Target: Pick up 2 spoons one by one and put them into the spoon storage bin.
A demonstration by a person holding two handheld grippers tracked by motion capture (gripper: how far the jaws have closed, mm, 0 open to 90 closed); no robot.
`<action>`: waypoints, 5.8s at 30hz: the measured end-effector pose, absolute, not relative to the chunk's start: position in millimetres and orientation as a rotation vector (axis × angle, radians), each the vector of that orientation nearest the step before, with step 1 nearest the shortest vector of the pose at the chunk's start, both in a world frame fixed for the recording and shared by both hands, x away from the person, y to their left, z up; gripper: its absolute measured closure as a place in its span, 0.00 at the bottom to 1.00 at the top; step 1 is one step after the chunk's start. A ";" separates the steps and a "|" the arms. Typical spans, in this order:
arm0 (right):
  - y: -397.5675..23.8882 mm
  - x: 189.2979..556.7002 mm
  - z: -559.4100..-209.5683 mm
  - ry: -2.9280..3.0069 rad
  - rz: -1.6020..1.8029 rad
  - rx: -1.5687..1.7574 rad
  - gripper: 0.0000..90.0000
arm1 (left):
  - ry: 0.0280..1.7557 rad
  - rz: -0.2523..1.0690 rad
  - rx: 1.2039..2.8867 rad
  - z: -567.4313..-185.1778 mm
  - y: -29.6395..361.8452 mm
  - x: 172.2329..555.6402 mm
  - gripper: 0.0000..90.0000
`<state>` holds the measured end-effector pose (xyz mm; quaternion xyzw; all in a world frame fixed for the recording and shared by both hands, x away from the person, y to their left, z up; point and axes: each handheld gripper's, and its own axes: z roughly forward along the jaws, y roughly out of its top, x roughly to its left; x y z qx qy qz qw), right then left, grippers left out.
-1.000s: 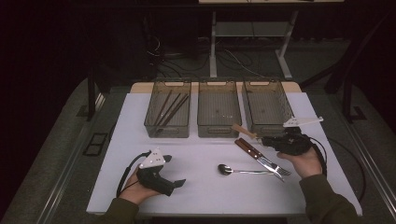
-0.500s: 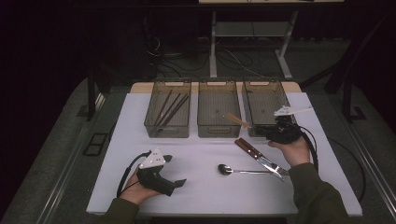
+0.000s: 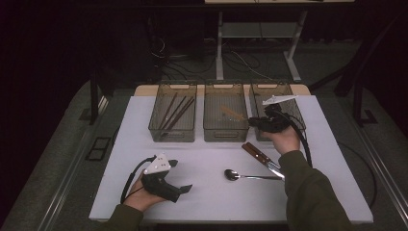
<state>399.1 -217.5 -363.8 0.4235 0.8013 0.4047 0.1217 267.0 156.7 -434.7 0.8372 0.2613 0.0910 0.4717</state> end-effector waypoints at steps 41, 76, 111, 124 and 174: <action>-209.1 353.8 -383.4 2.494 1.260 1.032 0.57 | 0.640 0.219 2.049 -434.9 156.2 266.7 0.00; -230.7 304.2 -436.7 2.789 0.885 0.954 0.99 | 0.629 0.218 2.058 -434.5 155.6 265.9 0.00; -179.8 316.7 -436.1 2.800 1.132 0.837 0.64 | 0.630 0.212 2.061 -435.6 154.3 266.3 0.00; -168.0 309.1 -443.1 2.812 1.024 0.687 0.61 | 0.629 0.210 2.060 -435.7 154.0 266.3 0.00; -171.7 298.8 -429.3 2.832 1.009 0.533 0.98 | 0.628 0.215 2.060 -435.0 153.9 265.9 0.00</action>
